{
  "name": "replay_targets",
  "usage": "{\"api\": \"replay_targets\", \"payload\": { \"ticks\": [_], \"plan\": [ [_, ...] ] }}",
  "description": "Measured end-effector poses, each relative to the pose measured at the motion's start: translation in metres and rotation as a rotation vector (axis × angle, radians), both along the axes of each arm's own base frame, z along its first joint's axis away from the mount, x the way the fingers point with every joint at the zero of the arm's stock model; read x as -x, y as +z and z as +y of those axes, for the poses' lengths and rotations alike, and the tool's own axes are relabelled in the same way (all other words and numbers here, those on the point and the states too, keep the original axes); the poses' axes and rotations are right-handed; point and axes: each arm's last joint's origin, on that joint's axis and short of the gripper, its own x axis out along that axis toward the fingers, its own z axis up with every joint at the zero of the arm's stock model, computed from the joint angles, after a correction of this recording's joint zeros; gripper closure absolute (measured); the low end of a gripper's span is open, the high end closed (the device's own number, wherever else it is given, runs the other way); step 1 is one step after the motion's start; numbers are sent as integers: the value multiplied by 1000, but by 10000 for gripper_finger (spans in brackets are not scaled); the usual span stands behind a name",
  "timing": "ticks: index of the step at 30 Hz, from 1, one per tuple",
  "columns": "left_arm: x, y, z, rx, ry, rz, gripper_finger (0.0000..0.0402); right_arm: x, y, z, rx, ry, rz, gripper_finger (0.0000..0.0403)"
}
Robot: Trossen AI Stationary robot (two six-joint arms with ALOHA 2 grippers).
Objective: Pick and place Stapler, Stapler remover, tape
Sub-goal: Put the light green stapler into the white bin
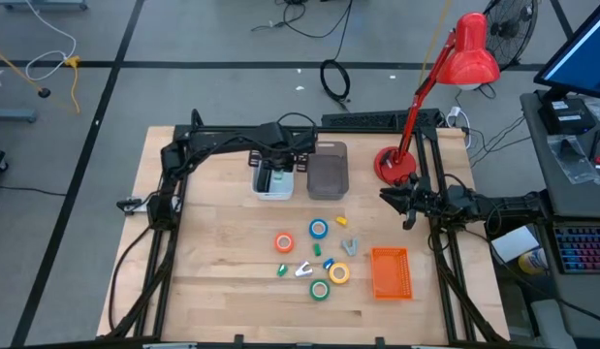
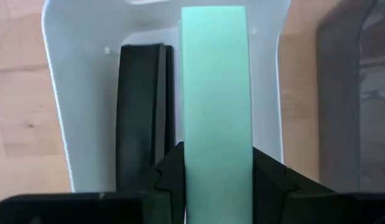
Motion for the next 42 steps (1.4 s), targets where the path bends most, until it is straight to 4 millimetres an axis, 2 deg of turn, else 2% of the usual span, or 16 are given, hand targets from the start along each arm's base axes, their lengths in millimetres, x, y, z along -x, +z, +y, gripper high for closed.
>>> {"api": "replay_targets", "payload": {
  "ticks": [5,14,24,32,42],
  "plan": [
    [0,-1,2,-1,6,0,281,0,0,0,0,0,0,330],
    [-4,-22,2,28,5,52,281,0,0,0,0,1,1,330],
    [-3,-24,4,17,-5,60,281,0,0,0,0,0,3,330],
    [6,-47,-1,57,15,111,281,0,0,0,0,0,3,330],
    [3,-48,1,45,13,81,281,0,0,0,0,1,3,330]
  ]
}}
